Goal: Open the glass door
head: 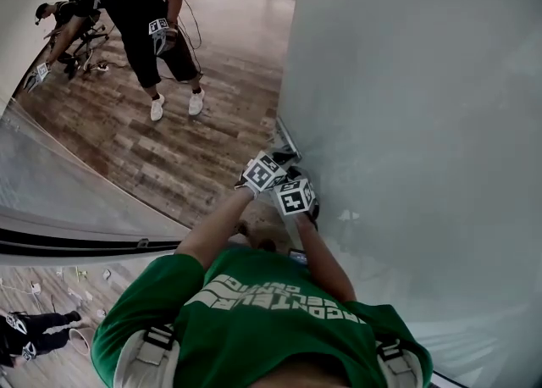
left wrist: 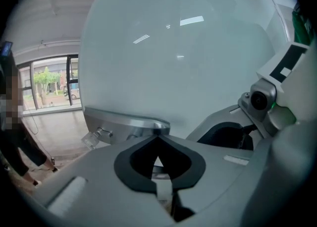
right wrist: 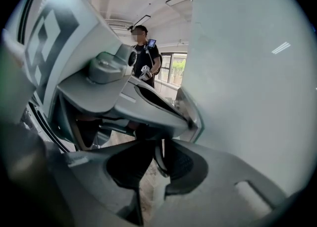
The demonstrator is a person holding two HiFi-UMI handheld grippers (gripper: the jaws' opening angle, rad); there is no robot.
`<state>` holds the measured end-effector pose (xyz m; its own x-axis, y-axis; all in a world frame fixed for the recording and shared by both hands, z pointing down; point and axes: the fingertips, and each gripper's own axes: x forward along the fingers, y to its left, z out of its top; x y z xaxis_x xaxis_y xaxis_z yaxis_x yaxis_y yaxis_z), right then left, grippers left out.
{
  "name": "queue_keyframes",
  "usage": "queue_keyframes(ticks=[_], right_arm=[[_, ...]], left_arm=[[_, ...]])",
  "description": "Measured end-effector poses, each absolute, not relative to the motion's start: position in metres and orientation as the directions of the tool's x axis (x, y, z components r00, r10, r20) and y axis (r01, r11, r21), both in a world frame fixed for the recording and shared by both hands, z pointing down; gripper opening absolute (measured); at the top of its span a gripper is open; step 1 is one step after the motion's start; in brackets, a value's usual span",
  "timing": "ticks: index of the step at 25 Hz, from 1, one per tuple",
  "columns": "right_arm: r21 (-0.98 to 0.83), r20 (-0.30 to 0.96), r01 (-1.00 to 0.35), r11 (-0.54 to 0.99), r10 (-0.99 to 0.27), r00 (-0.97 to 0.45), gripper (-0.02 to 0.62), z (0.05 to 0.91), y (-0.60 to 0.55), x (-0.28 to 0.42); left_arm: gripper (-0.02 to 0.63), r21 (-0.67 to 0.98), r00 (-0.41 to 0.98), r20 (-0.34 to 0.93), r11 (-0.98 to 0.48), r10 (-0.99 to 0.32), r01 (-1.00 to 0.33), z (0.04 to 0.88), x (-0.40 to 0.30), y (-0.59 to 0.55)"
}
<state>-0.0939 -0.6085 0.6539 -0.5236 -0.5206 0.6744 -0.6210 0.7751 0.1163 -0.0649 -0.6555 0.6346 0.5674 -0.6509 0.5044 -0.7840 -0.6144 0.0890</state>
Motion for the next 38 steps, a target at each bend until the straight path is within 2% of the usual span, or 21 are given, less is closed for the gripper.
queue_keyframes(ticks=[17, 38], right_arm=[[0.084, 0.676, -0.716, 0.693, -0.567, -0.47, 0.061, 0.65, -0.68, -0.034], [0.081, 0.684, -0.827, 0.557, -0.634, -0.361, 0.058, 0.659, -0.756, 0.06]], left_arm=[[0.008, 0.076, 0.643, 0.505, -0.712, -0.576, -0.698, 0.634, 0.001, -0.724], [0.008, 0.113, 0.783, 0.488, -0.861, -0.386, -0.496, 0.641, 0.104, -0.787]])
